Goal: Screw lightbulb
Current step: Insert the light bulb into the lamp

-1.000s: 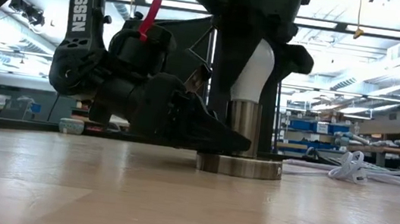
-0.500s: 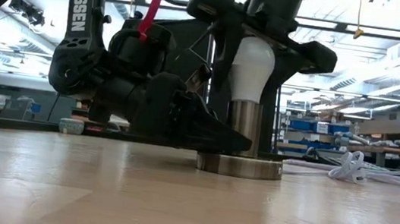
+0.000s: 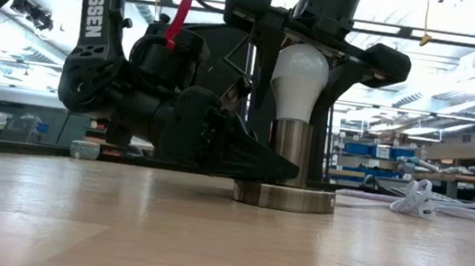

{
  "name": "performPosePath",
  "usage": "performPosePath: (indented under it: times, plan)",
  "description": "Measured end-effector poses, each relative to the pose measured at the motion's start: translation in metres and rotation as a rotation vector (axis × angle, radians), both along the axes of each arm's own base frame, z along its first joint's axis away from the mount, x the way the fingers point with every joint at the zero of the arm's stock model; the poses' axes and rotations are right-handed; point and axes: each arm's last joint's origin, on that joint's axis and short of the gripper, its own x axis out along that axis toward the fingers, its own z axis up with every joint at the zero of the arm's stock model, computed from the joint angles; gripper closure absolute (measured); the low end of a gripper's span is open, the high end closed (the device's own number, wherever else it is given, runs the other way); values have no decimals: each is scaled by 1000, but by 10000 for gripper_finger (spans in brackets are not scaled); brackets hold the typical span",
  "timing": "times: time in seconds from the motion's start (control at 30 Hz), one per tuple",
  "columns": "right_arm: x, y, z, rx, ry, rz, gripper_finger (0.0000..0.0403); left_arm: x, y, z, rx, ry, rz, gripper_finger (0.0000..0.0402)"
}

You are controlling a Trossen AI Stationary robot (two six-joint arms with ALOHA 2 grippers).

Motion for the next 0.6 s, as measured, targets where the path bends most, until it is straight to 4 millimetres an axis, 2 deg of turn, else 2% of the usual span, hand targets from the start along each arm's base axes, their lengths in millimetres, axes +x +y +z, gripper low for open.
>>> performPosePath:
  times: [0.2, 0.4, 0.6]
  plan:
    - [3, -4, 0, -6, -11, 85, 97, 0, 0, 0, 4, -1, -5, 204]
    - [4, -7, 1, -5, -19, 89, 51, 0, 0, 0, 4, -1, -5, 204]
    - [1, -9, 9, -31, -1, 82, 46, 1, 1, 0, 5, -2, 8, 204]
